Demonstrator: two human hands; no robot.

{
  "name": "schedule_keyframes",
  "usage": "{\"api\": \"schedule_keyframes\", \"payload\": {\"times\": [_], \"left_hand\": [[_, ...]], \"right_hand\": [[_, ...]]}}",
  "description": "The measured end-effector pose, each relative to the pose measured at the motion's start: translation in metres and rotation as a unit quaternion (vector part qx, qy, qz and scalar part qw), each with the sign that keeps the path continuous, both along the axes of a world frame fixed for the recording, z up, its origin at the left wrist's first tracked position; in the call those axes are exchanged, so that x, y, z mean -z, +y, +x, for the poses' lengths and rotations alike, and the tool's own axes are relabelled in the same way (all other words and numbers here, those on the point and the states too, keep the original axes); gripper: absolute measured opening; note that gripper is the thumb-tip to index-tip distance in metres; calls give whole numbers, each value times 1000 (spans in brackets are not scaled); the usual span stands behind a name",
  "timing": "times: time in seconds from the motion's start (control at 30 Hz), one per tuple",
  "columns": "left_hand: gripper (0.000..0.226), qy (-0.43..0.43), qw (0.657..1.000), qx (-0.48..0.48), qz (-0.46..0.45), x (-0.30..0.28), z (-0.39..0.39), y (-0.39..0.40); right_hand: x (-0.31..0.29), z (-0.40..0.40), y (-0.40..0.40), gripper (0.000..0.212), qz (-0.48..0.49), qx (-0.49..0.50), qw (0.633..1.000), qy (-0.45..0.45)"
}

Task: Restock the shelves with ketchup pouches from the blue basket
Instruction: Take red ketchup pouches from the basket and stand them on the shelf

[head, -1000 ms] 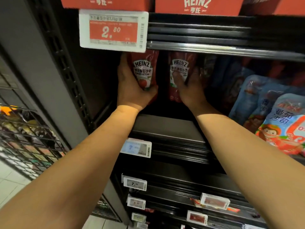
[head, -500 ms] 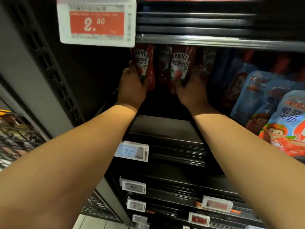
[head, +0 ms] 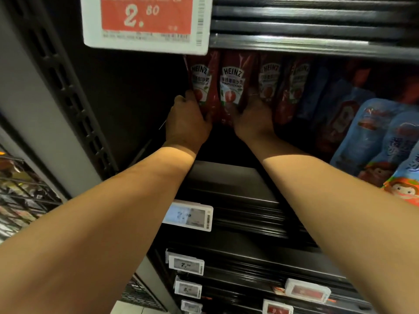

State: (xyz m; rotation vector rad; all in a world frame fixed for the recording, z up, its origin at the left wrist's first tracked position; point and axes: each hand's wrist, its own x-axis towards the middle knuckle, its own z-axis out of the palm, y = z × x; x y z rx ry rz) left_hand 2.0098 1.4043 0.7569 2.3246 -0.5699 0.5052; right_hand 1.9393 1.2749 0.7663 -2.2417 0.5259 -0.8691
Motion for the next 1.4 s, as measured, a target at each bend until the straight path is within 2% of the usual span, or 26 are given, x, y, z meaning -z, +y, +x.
{"api": "schedule_keyframes", "payload": {"times": [0.13,0.3,0.67,0.93,1.13,1.4], "left_hand": [[68,13,1000,-23,8,0,1,-2],[77,14,1000,-25,5,1,0,-3],[78,4,999,-35,-6,1,-1,-3],[76,21,999,-49,-2,1,1,-3],[55,41,998,-39,-40,4,8,-2],[60,39,998,-28,-36,1,5,-1]], "right_hand": [[6,-2,0,66,20,17,1000,-5],[6,3,-6,54,17,16,999,25],[9,4,-8,61,55,-22,998,33],[12,9,-9,62,41,-22,998,30],[16,17,-16,63,36,-32,998,30],[18,20,-21,64,53,-36,997,37]]}}
